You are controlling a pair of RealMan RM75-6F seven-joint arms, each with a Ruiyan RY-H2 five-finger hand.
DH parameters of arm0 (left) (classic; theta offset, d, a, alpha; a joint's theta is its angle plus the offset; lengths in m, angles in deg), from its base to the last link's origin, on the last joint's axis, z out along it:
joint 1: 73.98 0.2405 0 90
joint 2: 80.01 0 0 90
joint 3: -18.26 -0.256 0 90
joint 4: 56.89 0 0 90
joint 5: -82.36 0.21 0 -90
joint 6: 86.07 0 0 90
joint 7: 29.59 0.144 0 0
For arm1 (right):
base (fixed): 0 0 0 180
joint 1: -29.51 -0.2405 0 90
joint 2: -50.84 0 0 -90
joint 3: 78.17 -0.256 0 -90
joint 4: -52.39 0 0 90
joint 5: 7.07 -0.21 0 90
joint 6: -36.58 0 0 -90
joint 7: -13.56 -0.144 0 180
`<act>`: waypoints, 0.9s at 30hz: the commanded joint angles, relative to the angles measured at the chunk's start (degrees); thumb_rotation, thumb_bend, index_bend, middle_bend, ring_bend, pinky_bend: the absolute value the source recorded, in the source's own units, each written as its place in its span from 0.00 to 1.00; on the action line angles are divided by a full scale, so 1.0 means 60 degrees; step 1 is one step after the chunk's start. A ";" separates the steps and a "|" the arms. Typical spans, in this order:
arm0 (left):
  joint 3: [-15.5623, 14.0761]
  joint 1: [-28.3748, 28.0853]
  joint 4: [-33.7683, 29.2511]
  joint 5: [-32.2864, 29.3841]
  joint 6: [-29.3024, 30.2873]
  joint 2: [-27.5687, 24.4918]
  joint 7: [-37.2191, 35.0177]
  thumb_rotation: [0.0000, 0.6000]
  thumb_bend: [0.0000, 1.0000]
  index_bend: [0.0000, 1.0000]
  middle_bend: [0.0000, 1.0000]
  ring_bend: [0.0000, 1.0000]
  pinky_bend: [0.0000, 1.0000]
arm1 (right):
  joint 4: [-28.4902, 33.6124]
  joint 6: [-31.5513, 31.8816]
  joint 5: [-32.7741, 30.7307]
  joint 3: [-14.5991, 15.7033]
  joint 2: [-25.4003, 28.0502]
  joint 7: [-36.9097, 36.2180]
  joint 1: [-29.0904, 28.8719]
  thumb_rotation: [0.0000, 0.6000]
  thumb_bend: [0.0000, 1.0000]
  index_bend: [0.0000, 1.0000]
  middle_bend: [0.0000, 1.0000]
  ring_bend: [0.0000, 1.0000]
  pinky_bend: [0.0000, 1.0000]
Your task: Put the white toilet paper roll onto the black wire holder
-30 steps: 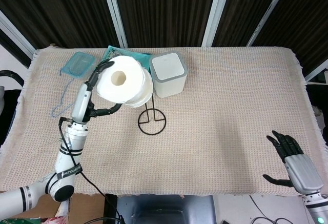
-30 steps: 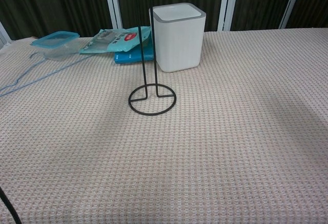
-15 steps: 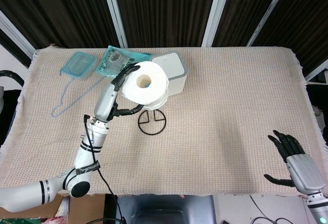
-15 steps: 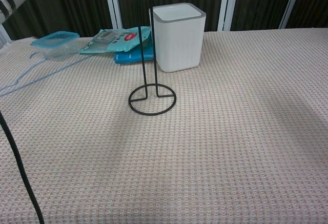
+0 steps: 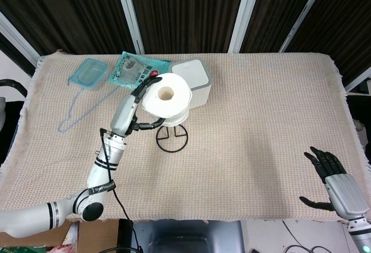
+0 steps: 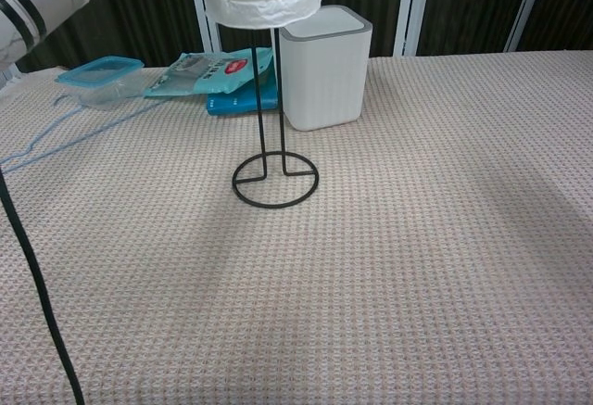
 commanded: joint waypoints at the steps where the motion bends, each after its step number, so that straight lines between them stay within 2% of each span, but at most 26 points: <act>1: 0.0058 0.0014 -0.0252 -0.0367 -0.0315 -0.0201 -0.0089 1.00 0.50 0.38 0.43 0.57 0.84 | 0.0001 -0.0007 -0.0014 -0.0007 -0.0002 0.0001 -0.0001 1.00 0.14 0.00 0.00 0.00 0.00; 4: 0.0048 0.0051 -0.0425 -0.0464 -0.0438 -0.0372 -0.0084 1.00 0.48 0.33 0.39 0.50 0.81 | 0.0006 0.0001 -0.0006 -0.0007 0.0000 0.0002 0.0005 1.00 0.14 0.00 0.00 0.00 0.00; 6: 0.0003 0.0065 -0.0498 -0.0523 -0.0540 -0.0461 -0.0055 1.00 0.46 0.27 0.33 0.39 0.71 | 0.0008 0.0014 0.0008 -0.0003 0.0002 0.0001 0.0012 1.00 0.14 0.00 0.00 0.00 0.00; 9: -0.0022 0.0082 -0.0699 -0.0844 -0.0910 -0.0683 -0.0125 1.00 0.43 0.10 0.15 0.15 0.44 | 0.0016 0.0029 0.0025 0.0003 0.0008 0.0004 0.0022 1.00 0.14 0.00 0.00 0.00 0.00; 11: -0.0037 0.0092 -0.0727 -0.0970 -0.0949 -0.0745 -0.0011 1.00 0.42 0.03 0.07 0.05 0.29 | 0.0020 0.0049 0.0037 0.0007 0.0011 0.0005 0.0034 1.00 0.14 0.00 0.00 0.00 0.00; 12: -0.0040 0.0082 -0.0717 -0.1023 -0.0950 -0.0739 0.0046 1.00 0.41 0.01 0.05 0.03 0.25 | 0.0021 0.0056 0.0041 0.0007 0.0012 0.0004 0.0038 1.00 0.14 0.00 0.00 0.00 0.00; 14: -0.0025 0.0081 -0.0732 -0.1067 -0.0922 -0.0728 0.0070 1.00 0.41 0.00 0.01 0.00 0.19 | 0.0021 0.0069 0.0047 0.0007 0.0017 -0.0006 0.0044 1.00 0.14 0.00 0.00 0.00 0.00; 17: -0.0025 0.0105 -0.0803 -0.1029 -0.0860 -0.0738 0.0042 1.00 0.39 0.00 0.00 0.00 0.16 | 0.0020 0.0079 0.0044 0.0002 0.0021 -0.0011 0.0051 1.00 0.14 0.00 0.00 0.00 0.00; 27: -0.0315 0.0360 -0.1198 -0.0554 -0.0530 -0.1007 0.0296 1.00 0.37 0.00 0.00 0.00 0.12 | -0.0016 0.0232 0.0160 0.0025 0.0009 -0.0064 0.0116 1.00 0.14 0.00 0.00 0.00 0.00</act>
